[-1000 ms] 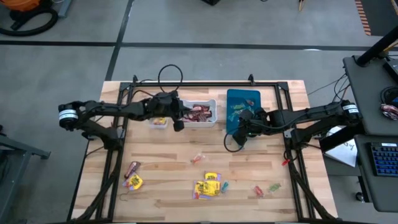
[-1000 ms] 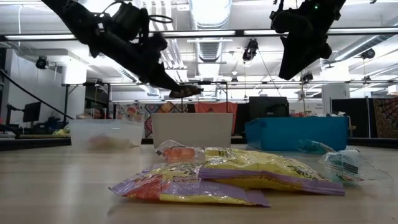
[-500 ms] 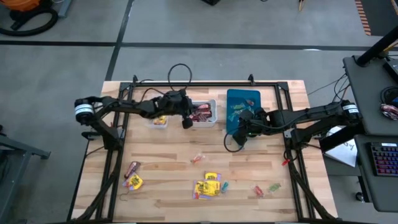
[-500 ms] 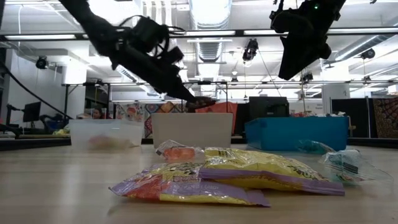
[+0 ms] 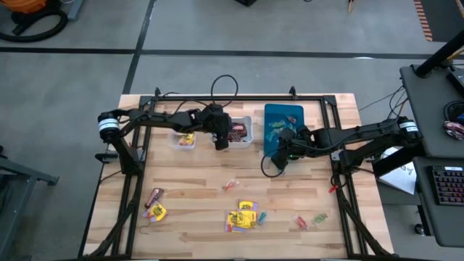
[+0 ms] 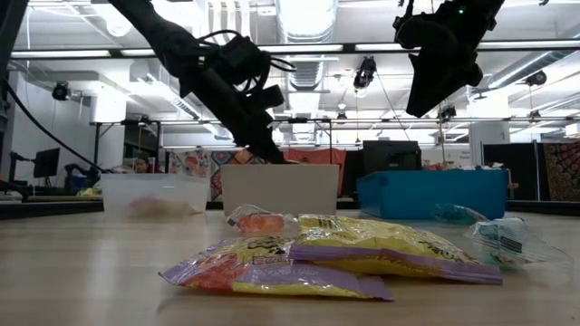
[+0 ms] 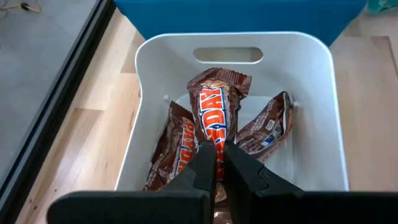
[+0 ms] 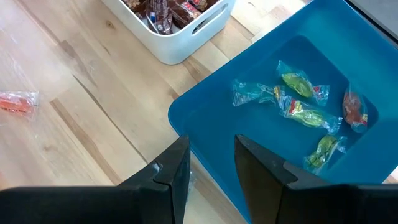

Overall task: Sort candy
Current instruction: Put the brown chocolate into the white bin

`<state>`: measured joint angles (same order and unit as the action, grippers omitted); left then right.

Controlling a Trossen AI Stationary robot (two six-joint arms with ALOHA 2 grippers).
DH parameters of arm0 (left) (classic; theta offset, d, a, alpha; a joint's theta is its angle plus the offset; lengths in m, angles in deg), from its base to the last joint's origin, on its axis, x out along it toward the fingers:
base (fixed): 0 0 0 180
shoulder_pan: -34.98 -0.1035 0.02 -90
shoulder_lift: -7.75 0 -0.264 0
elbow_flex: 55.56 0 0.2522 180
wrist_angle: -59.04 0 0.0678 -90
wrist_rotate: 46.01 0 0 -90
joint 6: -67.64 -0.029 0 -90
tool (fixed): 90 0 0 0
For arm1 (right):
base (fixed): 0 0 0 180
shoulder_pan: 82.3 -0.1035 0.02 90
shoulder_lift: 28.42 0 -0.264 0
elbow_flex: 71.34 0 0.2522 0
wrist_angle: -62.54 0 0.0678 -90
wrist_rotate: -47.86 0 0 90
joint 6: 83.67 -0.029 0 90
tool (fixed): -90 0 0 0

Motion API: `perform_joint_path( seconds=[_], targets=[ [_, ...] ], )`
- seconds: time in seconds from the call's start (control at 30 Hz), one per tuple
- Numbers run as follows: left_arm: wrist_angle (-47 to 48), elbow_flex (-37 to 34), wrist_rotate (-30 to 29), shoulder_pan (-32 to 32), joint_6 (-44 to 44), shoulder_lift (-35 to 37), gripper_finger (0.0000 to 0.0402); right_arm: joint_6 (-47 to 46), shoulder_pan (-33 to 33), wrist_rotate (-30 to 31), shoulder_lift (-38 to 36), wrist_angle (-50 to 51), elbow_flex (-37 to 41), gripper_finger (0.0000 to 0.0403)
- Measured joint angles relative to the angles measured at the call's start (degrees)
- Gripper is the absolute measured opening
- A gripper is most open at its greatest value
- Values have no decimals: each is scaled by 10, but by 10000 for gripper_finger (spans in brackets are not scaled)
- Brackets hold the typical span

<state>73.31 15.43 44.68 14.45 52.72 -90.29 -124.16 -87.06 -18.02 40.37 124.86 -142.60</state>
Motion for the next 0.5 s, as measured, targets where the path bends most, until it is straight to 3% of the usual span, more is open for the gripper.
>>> perform_joint_path(
  seconds=[0.3, 0.5],
  targets=[
    [5, 0, -2, 0, 17, 0, 6, -1, 0, 0, 0, 0, 0, 118],
    [5, 0, -2, 0, 19, 0, 41, -7, 0, -1, 0, 0, 0, 118]
  ],
)
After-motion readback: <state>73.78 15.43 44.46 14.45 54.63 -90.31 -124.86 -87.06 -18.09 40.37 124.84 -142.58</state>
